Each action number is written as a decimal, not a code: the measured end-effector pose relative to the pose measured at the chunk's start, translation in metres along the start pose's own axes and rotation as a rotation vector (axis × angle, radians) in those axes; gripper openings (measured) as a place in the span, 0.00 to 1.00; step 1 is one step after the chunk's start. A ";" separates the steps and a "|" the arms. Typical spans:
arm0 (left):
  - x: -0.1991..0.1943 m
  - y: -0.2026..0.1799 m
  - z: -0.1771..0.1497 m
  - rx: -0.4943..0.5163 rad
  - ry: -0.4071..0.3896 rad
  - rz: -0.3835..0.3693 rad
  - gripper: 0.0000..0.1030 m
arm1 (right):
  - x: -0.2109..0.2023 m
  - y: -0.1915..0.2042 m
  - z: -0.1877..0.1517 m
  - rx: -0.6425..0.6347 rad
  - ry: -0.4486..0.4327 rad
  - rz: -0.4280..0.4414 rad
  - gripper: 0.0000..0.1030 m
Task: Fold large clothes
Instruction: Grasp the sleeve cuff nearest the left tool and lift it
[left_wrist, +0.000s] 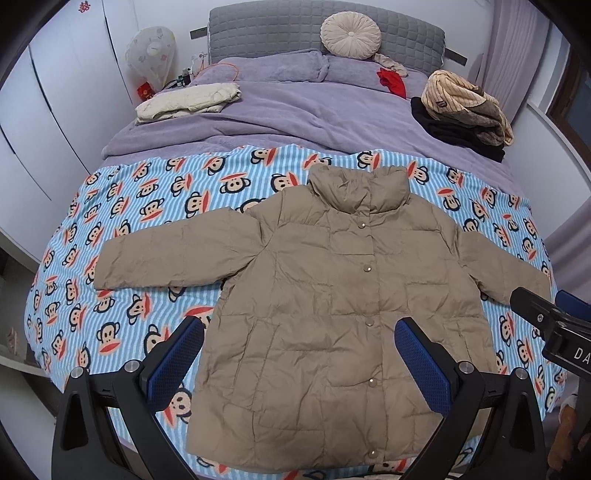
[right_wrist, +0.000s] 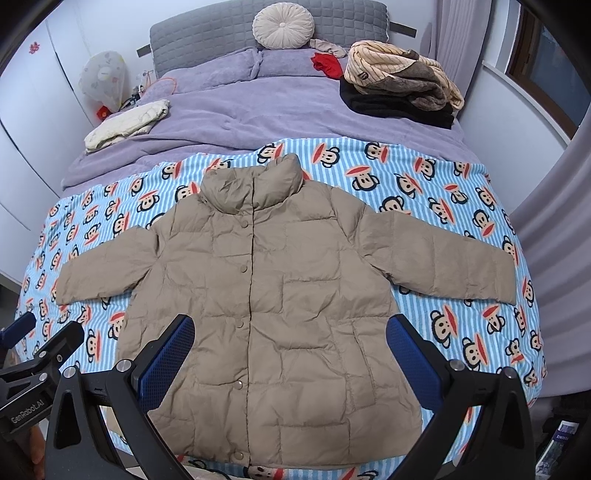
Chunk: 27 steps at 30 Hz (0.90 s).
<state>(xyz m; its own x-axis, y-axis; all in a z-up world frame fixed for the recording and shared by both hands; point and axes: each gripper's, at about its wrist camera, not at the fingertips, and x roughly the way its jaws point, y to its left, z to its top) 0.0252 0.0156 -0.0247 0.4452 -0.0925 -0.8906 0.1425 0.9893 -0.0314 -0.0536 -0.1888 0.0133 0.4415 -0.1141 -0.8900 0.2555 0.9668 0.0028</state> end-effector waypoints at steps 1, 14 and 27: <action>0.003 0.004 -0.001 -0.011 0.006 -0.012 1.00 | 0.002 0.001 0.001 0.008 0.005 0.011 1.00; 0.100 0.136 -0.024 -0.276 0.078 -0.171 1.00 | 0.077 0.066 -0.012 0.010 0.237 0.217 1.00; 0.275 0.348 -0.031 -0.737 0.051 -0.238 1.00 | 0.169 0.179 -0.043 -0.072 0.399 0.274 1.00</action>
<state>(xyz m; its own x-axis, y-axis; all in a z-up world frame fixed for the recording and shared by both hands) 0.1698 0.3382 -0.2941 0.4324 -0.3243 -0.8414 -0.4038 0.7646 -0.5022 0.0295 -0.0254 -0.1564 0.1162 0.2294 -0.9664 0.1100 0.9640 0.2421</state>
